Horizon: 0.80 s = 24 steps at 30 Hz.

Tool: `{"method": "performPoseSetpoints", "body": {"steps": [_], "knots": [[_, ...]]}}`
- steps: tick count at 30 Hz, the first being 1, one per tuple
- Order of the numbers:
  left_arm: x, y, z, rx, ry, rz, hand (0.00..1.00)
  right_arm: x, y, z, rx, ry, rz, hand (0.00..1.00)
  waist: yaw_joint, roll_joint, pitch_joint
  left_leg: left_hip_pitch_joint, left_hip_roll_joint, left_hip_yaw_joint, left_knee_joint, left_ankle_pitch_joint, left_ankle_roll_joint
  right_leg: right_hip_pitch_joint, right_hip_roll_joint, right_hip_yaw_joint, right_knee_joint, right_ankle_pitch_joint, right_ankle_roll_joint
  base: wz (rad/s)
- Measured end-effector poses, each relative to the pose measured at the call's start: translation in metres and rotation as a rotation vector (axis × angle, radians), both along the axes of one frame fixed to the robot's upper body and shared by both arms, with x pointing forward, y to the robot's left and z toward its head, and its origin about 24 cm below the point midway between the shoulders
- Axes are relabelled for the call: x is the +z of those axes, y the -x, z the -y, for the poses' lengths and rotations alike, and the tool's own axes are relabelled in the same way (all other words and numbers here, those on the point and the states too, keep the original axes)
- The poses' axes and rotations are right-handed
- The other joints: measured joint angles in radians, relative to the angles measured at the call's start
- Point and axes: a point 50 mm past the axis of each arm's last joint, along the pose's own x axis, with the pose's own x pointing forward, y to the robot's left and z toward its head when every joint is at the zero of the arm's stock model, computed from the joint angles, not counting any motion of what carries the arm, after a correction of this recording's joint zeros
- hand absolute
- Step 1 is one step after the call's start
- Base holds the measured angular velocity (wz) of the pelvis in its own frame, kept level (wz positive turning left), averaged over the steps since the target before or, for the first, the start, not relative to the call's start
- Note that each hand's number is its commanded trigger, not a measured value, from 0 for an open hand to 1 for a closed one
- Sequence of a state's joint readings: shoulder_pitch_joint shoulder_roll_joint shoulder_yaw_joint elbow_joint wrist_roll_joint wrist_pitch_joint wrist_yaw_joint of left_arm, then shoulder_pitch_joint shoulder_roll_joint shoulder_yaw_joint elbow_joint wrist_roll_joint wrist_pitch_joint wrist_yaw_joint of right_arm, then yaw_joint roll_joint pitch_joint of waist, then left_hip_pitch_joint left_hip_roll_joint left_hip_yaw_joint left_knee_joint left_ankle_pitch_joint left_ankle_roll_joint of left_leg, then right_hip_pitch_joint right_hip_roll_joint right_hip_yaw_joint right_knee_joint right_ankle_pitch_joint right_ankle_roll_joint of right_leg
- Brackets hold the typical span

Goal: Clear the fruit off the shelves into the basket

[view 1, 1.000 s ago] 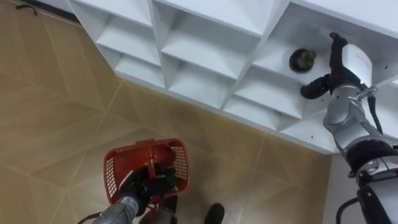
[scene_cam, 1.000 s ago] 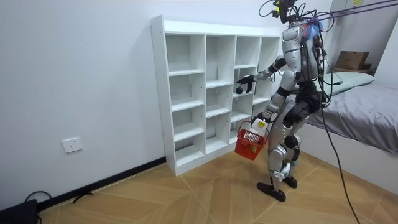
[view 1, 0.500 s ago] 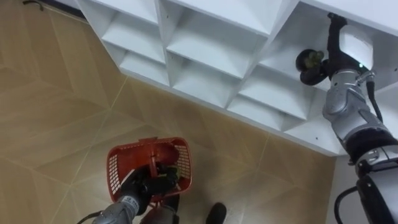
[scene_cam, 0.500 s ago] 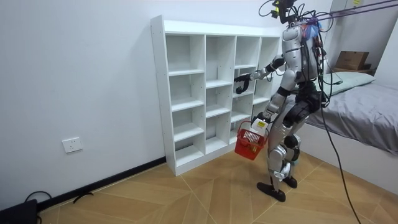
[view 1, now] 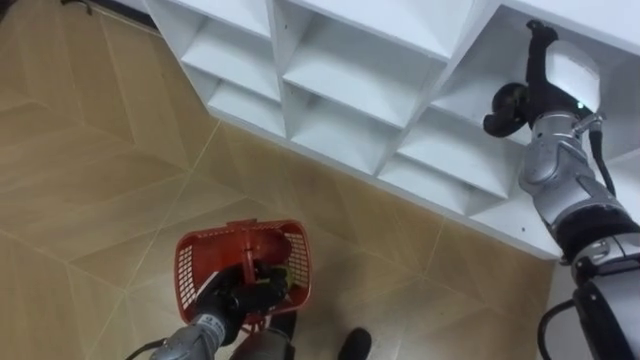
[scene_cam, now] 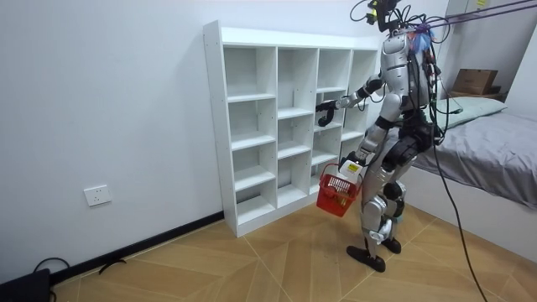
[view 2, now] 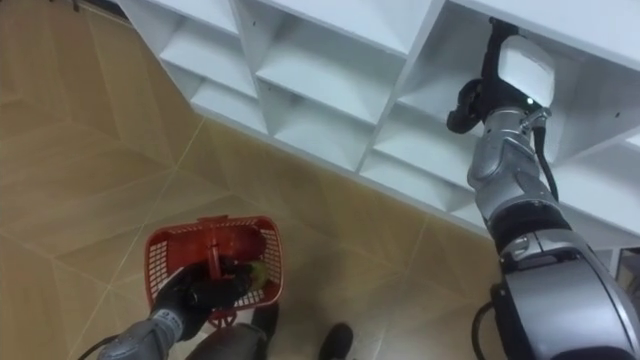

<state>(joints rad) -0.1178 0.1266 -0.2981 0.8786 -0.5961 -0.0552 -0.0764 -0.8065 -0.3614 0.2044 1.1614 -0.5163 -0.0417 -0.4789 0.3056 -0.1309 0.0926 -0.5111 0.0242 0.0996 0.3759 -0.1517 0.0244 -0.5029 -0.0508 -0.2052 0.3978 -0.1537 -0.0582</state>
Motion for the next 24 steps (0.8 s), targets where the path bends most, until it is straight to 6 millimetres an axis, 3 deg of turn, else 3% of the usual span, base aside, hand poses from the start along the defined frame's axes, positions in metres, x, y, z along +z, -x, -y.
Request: {"method": "performPoseSetpoints", "body": {"steps": [24], "knots": [[0.0004,-0.0003,-0.0014,0.010,0.003,0.003,1.00,-0.0065,0.0024,0.0036,-0.016,-0.003,-0.046,0.00,0.004,0.000,0.0006,-0.004,0.000,-0.002,-0.001,0.000,0.000,-0.004,0.000,-0.001,0.000,0.000,0.000,0.00]]}}
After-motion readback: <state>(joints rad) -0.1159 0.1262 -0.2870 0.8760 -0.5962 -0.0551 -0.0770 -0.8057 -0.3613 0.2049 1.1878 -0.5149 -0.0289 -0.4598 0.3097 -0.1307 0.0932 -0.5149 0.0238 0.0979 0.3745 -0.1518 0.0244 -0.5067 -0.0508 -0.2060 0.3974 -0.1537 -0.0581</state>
